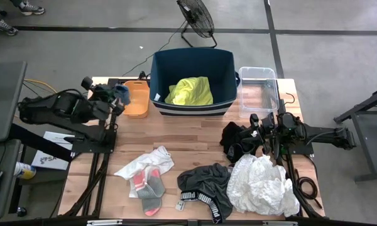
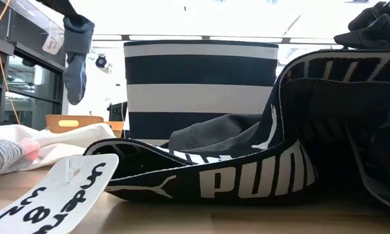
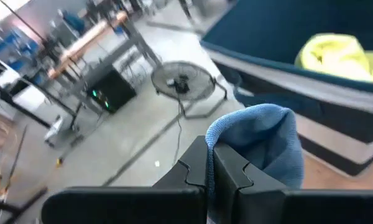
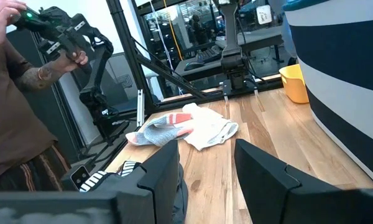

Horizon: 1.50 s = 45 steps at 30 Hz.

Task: Pick & Place Cloths
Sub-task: Put the blue sock into the yellow bin

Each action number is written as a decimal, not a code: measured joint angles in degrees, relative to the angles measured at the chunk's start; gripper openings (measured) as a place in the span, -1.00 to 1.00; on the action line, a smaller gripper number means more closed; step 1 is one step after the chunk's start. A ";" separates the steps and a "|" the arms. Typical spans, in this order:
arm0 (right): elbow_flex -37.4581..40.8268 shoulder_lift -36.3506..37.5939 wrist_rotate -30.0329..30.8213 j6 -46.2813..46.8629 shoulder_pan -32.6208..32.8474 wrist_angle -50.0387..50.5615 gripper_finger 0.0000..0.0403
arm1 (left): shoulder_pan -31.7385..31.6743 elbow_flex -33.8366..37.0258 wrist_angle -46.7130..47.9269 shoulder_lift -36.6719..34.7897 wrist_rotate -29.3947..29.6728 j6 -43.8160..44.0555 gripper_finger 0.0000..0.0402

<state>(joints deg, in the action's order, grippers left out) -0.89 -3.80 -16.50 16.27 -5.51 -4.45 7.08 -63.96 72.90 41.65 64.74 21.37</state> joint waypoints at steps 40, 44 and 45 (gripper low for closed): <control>0.00 0.01 0.01 0.00 0.01 0.00 -0.26 | -50.75 0.08 -14.40 16.49 -52.43 -20.93 -1.00; 0.00 0.01 0.01 -0.02 0.00 0.00 -0.26 | -53.35 1.60 -14.87 17.39 -55.53 -21.16 -1.00; 0.00 0.00 0.00 0.00 0.01 0.00 -0.26 | -53.86 2.47 -15.11 17.57 -55.72 -21.14 -1.00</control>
<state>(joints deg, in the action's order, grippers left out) -0.89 -3.81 -16.50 16.27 -5.50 -4.45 -46.77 -61.49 57.78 59.21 9.03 0.23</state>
